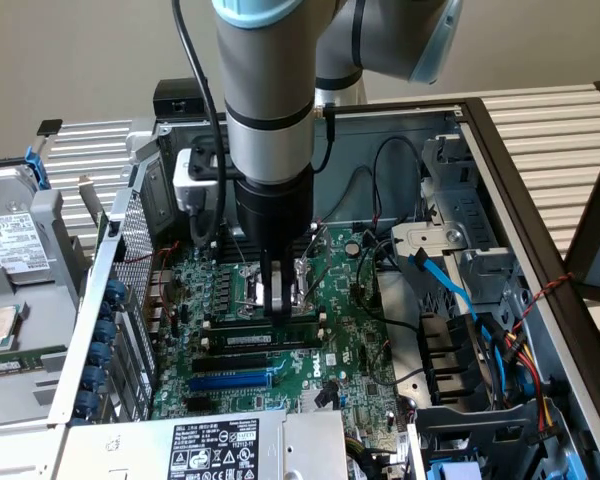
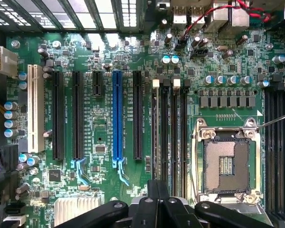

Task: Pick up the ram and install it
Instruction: 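Press down the ram until it locks into place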

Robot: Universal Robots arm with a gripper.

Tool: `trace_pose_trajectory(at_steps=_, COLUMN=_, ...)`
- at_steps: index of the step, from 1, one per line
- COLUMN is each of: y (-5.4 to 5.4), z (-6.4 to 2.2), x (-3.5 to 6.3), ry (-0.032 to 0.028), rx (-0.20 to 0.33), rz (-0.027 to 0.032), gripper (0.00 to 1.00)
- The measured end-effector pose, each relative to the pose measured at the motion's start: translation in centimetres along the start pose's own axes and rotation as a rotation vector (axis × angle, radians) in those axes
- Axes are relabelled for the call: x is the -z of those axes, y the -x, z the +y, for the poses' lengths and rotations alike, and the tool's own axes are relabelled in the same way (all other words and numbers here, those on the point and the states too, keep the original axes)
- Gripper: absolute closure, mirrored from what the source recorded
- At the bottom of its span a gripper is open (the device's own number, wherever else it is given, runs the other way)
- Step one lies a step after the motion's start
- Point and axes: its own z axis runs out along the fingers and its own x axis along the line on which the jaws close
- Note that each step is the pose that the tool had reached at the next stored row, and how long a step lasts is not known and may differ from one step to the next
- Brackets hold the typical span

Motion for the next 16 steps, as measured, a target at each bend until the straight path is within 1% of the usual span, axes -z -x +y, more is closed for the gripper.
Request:
trace_pose_trajectory(at_steps=3, y=-0.1, z=1.34, x=0.17, ry=0.0005, rx=0.0, rz=-0.0049, gripper=0.89)
trace_pose_trajectory(at_steps=8, y=-0.2, z=3.59, x=0.03, ry=0.0005, rx=0.0, rz=-0.0056, gripper=0.89)
trace_pose_trajectory(at_steps=9, y=-0.2, z=3.91, x=-0.04, ry=0.0005, rx=0.0, rz=-0.0055, gripper=0.89)
trace_pose_trajectory(at_steps=10, y=-0.2, z=4.03, x=-0.15, ry=0.0003, rx=0.0, rz=-0.0057, gripper=0.89)
trace_pose_trajectory(at_steps=16, y=-0.3, z=4.06, x=-0.74, ry=0.0002, rx=0.0, rz=-0.0057, gripper=0.89)
